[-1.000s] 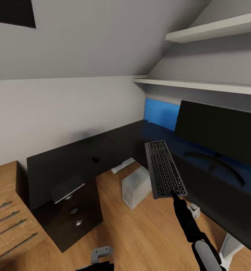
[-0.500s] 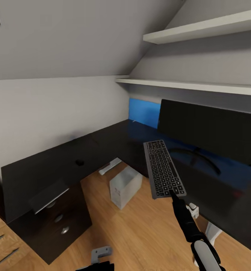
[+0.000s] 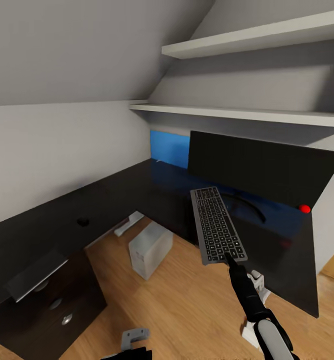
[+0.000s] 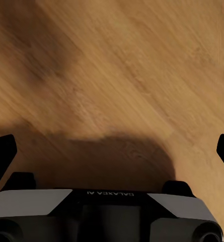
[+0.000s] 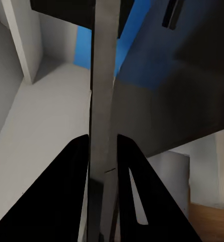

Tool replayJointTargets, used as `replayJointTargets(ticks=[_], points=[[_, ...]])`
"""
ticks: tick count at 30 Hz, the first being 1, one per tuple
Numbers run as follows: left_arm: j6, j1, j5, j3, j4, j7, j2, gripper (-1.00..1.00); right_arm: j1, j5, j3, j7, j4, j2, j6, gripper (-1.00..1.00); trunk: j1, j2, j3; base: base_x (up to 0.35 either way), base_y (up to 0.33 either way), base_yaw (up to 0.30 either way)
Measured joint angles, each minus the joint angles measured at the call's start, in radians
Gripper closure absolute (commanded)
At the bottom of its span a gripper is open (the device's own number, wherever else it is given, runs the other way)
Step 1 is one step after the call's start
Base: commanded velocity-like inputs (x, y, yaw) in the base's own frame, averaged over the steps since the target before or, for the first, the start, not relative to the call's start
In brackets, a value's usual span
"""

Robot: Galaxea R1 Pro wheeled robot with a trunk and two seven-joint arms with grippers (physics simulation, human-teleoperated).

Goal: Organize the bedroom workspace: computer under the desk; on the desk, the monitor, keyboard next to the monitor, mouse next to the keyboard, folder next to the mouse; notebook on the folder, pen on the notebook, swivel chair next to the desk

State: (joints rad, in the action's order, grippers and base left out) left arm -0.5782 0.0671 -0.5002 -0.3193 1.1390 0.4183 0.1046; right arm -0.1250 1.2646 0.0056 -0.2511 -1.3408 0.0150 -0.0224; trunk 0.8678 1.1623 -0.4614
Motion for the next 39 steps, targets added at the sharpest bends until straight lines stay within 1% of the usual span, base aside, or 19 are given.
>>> replayJointTargets(ticks=[6, 9, 16, 31, 33, 35, 39], points=[[0.0, 0.0, 0.0, 0.0, -0.002, -0.001, 0.0, -1.0, 0.0, 0.0, 0.0, -0.001, 0.0, 0.0, -0.001, 1.0, 0.0, 0.0, 0.0, 0.0, 0.0, -0.194], [0.0, 0.0, 0.0, 0.0, -0.002, -0.002, 0.0, -1.0, 0.0, 0.001, -0.002, -0.004, 0.0, 0.001, -0.004, 1.0, 0.0, 0.0, -0.001, -0.079, 0.0, -0.019], [0.0, 0.0, 0.0, 0.0, -0.002, 0.0, 0.0, -1.0, 0.0, 0.002, 0.001, -0.005, -0.001, 0.001, -0.005, 1.0, 0.0, 0.0, -0.001, -0.24, 0.0, -0.002], [-0.002, 0.0, 0.0, 0.0, -0.003, 0.0, 0.001, -1.0, 0.0, 0.006, -0.001, -0.007, -0.002, -0.001, -0.004, 1.0, 0.0, 0.0, -0.001, -0.032, 0.0, 0.0], [-0.001, 0.0, 0.0, -0.007, -0.005, 0.0, 0.002, -1.0, 0.0, 0.007, 0.0, -0.004, -0.001, -0.002, 0.0, 1.0, 0.001, 0.0, -0.001, -0.302, 0.0, 0.0], [-0.001, 0.0, 0.0, -0.03, -0.009, 0.002, 0.002, -1.0, 0.0, 0.007, 0.0, -0.003, 0.0, -0.002, 0.001, 1.0, 0.001, 0.0, -0.001, -0.323, 0.0, 0.0], [-0.002, 0.0, 0.0, -0.045, -0.011, 0.003, 0.002, -1.0, 0.0, 0.006, 0.0, -0.002, 0.0, -0.002, 0.002, 1.0, 0.001, 0.0, -0.001, -0.331, 0.0, 0.0]])
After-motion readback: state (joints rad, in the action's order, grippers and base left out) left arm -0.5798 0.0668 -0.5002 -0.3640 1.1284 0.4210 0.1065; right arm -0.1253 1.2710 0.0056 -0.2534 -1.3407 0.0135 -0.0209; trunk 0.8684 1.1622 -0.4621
